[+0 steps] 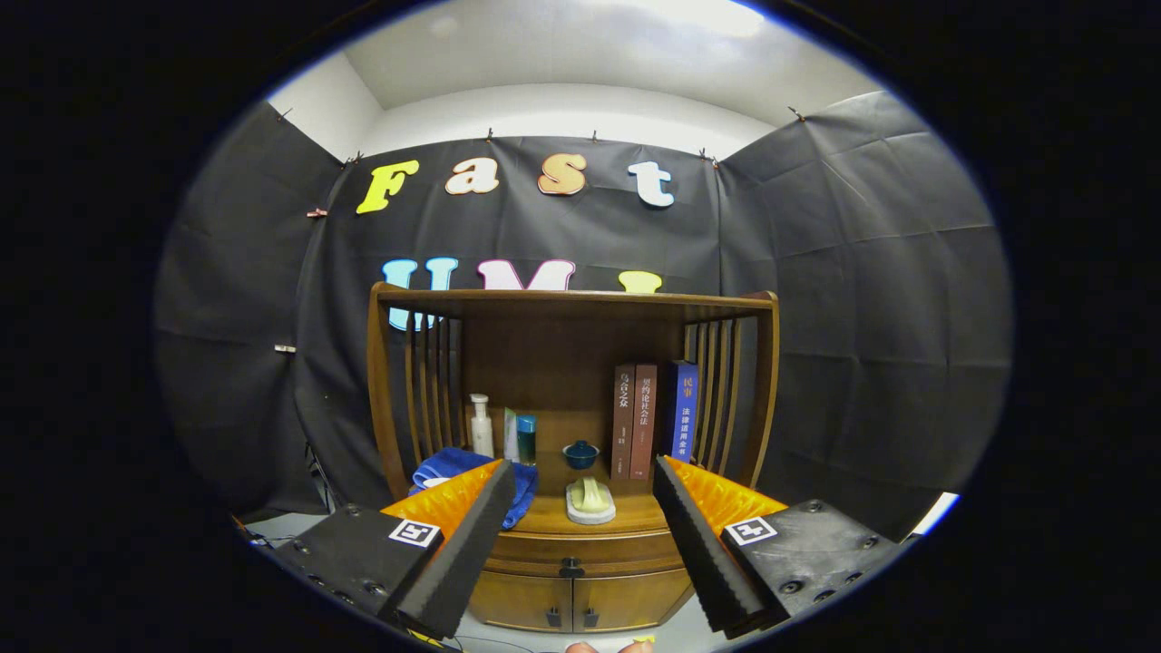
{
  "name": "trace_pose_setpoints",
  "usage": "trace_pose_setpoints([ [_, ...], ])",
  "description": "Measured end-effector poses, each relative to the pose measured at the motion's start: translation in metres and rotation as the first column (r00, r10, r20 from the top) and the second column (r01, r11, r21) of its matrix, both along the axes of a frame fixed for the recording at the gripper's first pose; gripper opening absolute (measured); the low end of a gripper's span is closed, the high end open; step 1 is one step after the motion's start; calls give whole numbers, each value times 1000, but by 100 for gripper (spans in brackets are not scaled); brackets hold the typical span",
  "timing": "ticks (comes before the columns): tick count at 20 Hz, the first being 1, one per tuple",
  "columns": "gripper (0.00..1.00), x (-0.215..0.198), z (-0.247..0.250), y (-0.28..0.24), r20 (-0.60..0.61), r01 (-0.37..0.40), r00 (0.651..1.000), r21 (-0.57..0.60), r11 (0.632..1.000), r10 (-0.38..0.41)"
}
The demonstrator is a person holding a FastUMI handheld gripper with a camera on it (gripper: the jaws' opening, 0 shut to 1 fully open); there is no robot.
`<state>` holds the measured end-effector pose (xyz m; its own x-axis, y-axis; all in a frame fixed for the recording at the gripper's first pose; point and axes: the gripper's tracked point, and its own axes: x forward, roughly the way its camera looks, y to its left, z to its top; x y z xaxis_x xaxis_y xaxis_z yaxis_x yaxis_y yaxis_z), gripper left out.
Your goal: Pull open the drawer, take out the items inside it, and place them on the countertop above the cabinet.
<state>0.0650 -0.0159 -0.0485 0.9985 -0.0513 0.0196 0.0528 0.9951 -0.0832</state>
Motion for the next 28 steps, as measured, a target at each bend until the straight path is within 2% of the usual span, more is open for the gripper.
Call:
trace_pose_setpoints([
  [28,98,-5,10,3,16,-2,1000,-27,1000,3],
])
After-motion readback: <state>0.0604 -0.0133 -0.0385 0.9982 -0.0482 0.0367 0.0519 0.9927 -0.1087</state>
